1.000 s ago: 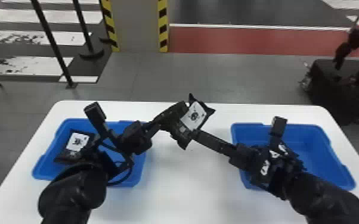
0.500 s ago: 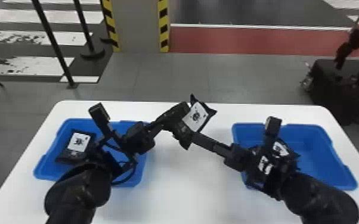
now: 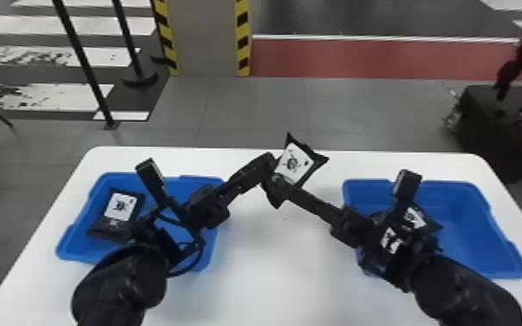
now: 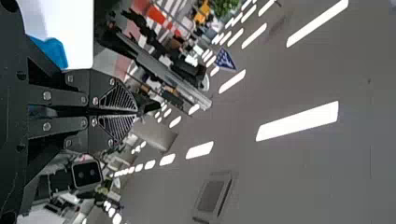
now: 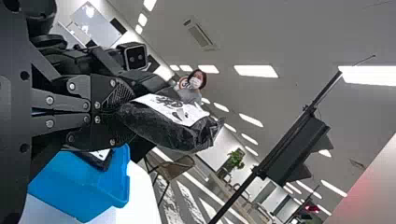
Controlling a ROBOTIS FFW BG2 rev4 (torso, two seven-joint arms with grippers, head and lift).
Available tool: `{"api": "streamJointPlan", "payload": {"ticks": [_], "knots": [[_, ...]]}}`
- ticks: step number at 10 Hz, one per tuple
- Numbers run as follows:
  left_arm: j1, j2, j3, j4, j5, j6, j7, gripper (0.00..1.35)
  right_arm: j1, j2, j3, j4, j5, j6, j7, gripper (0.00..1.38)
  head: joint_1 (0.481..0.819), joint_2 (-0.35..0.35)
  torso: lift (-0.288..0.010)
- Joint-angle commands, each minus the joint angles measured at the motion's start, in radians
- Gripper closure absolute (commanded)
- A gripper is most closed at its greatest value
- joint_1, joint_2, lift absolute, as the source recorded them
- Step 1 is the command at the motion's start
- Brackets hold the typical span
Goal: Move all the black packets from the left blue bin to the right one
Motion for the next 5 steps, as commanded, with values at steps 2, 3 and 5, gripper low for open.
{"api": "streamJointPlan", "payload": {"ticks": [2,3,5], "knots": [[0.094,0.001,0.086,-0.002,-0.033,-0.015,0.043,0.21,0.035,-0.035,-0.032,-0.034,-0.013,-0.028,-0.045,1.28,0.695,0.042,-0.110],[0.131,0.010,0.120,-0.012,-0.025,-0.039,0.043,0.08,0.074,-0.073,-0.050,-0.088,-0.016,-0.028,-0.089,1.28,0.695,0.048,-0.110],[0.231,0.016,0.204,-0.159,-0.039,-0.057,0.057,0.15,0.103,-0.110,-0.147,-0.096,0.011,-0.047,-0.135,1.28,0.695,0.046,-0.110]]}}
